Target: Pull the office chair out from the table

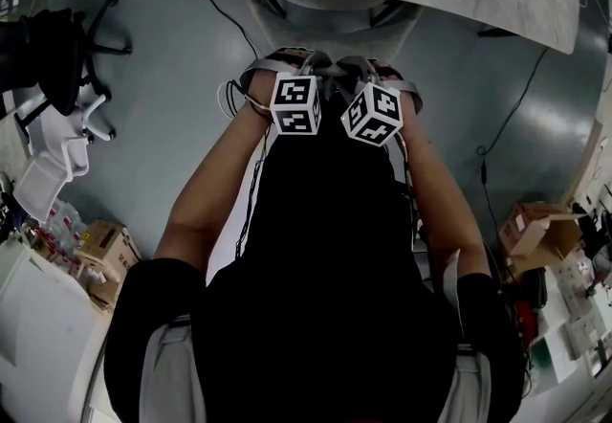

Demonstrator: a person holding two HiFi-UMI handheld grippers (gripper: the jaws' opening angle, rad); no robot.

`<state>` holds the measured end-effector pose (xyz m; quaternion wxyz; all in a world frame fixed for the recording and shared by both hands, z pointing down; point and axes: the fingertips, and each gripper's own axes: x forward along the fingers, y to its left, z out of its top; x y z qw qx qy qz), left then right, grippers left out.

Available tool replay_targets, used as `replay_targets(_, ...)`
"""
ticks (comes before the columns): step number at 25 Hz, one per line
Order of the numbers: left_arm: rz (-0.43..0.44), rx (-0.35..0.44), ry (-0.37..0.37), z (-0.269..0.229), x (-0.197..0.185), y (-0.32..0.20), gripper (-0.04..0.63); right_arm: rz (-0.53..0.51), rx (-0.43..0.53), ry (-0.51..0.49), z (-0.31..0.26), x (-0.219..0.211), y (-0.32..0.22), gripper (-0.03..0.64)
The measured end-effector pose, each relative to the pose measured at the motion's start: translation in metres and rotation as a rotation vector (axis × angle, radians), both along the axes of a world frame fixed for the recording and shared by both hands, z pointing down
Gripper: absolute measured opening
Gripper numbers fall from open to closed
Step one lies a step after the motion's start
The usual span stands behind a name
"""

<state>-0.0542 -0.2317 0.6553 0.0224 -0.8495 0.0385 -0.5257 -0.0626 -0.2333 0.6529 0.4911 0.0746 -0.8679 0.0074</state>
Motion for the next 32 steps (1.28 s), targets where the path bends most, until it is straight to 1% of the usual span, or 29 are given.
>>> replay_targets(5,-0.005,-0.005,-0.003,-0.002,0.001,0.000,0.086,0.001,-0.025,-0.007,-0.001,0.001,0.000,0.098)
replay_targets(9,-0.008,-0.003,0.001,-0.003,-0.001,0.002,0.083,0.003,-0.020,-0.001,-0.003,0.000,0.002,0.094)
replay_targets(16,-0.004,-0.036,0.007,-0.006,-0.003,0.012,0.081,0.005,-0.037,0.012,-0.004,-0.002,0.012,0.092)
replay_targets(21,-0.010,-0.051,0.027,-0.009,0.001,0.015,0.078,0.002,-0.017,0.024,-0.007,0.002,0.016,0.087)
replay_targets(25,0.008,-0.085,0.038,-0.011,0.005,0.030,0.075,-0.008,-0.039,0.032,-0.008,0.006,0.030,0.086)
replay_targets(29,0.017,-0.104,0.039,-0.010,0.006,0.045,0.075,0.005,-0.050,0.039,-0.007,0.007,0.044,0.086)
replay_targets(32,0.007,-0.110,0.043,-0.010,0.007,0.054,0.075,0.007,-0.052,0.040,-0.006,0.008,0.054,0.086)
